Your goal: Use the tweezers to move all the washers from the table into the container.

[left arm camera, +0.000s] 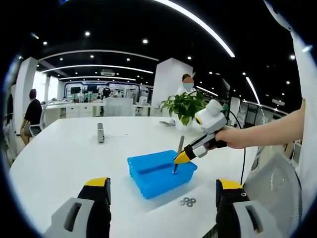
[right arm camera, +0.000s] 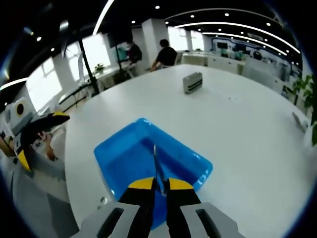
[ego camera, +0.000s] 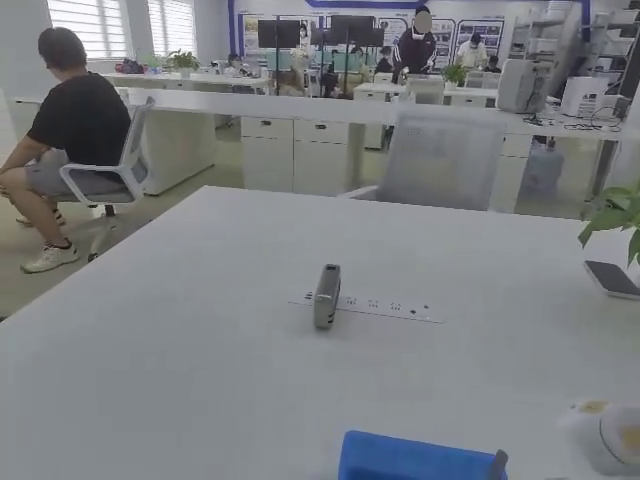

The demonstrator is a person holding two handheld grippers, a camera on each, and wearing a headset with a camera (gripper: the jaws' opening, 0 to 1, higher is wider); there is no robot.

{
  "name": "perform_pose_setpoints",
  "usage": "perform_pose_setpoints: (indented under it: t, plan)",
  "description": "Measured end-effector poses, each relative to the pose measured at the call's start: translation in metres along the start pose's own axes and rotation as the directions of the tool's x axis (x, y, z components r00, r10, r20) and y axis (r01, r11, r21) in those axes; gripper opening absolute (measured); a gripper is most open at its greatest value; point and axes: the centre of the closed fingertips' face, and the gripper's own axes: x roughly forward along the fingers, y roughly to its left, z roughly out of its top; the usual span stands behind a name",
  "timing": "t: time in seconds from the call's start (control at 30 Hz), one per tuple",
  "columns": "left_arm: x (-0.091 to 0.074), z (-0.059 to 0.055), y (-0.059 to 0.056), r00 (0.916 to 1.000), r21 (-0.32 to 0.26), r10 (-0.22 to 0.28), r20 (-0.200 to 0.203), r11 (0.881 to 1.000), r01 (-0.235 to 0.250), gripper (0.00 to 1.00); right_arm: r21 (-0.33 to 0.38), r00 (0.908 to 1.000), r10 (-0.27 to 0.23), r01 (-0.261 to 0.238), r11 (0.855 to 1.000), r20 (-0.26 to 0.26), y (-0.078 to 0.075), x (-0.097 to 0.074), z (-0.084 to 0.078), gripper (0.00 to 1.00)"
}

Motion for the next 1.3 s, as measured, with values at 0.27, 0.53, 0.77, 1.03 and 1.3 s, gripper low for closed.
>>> perform_pose_setpoints:
  t: [0.27,0.53,0.77,1.03,1.3]
  plan:
    - [0.001,-0.004,-0.001,0.9998,0.009,-0.006,-0.019,1.000,0.007,0.88,-0.056,0.9991,-0.020,0.018,0.998,-0.038,0.004,0.002,0.000,0.05]
    - [0.002,-0.004,-0.004,0.9996,0.014,-0.020,-0.021,1.000,0.021,0.88,-0.021,0.9999,-0.007,0.007,1.000,-0.010,0.005,0.001,0.000,0.05]
    - [0.001,-0.004,-0.004,0.9995,0.014,-0.021,-0.025,1.000,0.021,0.87,0.028,0.9986,0.020,-0.021,0.999,0.050,0.013,-0.006,0.008,0.05]
    - [0.002,-0.006,-0.004,0.9993,0.016,-0.021,-0.031,1.000,0.022,0.87,0.051,0.9923,0.048,-0.054,0.997,0.114,0.027,-0.017,0.024,0.05]
    - [0.002,-0.006,-0.005,0.9991,0.018,-0.026,-0.032,0.999,0.026,0.87,0.055,0.9826,0.081,-0.092,0.994,0.167,0.044,-0.026,0.040,0.05]
